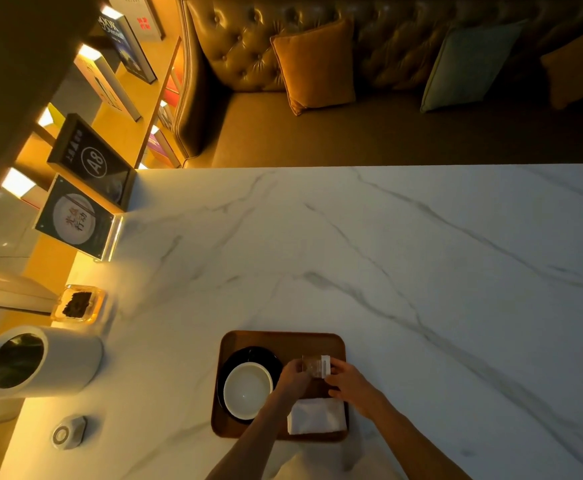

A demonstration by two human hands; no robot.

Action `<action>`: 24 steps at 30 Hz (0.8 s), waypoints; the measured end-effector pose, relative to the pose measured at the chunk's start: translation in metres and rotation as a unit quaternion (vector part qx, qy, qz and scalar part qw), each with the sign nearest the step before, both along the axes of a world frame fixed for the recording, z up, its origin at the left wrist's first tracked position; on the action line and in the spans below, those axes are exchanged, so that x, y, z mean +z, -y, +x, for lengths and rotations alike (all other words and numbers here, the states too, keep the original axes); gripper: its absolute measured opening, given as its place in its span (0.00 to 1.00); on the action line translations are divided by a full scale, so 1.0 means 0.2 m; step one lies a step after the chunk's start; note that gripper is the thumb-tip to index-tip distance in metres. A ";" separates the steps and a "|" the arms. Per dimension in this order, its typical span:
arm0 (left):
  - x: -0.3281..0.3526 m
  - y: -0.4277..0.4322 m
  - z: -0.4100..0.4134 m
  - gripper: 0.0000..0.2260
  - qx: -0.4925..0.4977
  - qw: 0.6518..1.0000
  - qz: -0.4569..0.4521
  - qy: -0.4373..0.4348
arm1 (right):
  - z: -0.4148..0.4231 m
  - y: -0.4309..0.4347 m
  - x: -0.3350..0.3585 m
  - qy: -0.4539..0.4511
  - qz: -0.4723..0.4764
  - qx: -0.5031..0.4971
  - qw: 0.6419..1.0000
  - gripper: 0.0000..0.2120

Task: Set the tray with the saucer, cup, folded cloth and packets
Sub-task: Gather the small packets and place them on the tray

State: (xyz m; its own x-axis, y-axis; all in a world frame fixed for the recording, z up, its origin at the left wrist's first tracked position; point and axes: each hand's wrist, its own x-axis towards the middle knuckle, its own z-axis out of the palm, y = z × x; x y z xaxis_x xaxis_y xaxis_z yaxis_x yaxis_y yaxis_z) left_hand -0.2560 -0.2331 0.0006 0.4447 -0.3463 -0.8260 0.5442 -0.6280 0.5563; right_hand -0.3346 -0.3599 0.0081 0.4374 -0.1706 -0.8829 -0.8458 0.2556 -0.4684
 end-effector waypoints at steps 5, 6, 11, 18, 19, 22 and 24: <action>-0.02 -0.01 0.00 0.12 0.008 1.000 0.021 0.008 | -0.01 -0.01 0.00 0.003 0.007 -0.007 1.000 0.24; -0.02 -0.01 -0.01 0.15 0.008 1.000 0.028 0.011 | -0.01 -0.01 0.00 0.001 0.003 -0.007 1.000 0.24; 0.00 -0.05 -0.01 0.18 -0.009 0.998 0.044 0.037 | -0.06 -0.01 -0.02 -0.008 -0.046 0.006 0.999 0.22; 0.04 -0.22 -0.10 0.15 -0.122 0.981 0.064 0.136 | -0.25 -0.01 -0.01 0.021 -0.214 0.114 0.970 0.11; 0.04 -0.25 -0.12 0.15 -0.143 0.976 0.075 0.148 | -0.28 -0.02 -0.01 0.025 -0.224 0.134 0.965 0.11; 0.03 -0.34 -0.23 0.16 -0.207 0.955 0.096 0.190 | -0.38 -0.06 0.00 0.047 -0.249 0.176 0.951 0.13; 0.02 -0.40 -0.30 0.19 -0.237 0.945 0.094 0.204 | -0.43 -0.11 0.01 0.069 -0.256 0.201 0.943 0.14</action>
State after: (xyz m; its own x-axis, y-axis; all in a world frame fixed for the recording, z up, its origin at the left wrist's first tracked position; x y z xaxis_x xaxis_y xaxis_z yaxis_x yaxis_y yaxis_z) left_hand -0.3152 -0.1529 0.0046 0.5719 -0.4507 -0.6854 -0.0587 -0.8559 0.5138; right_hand -0.4213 -0.3384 0.0097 0.6624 -0.3558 -0.6593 -0.7480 -0.3623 -0.5561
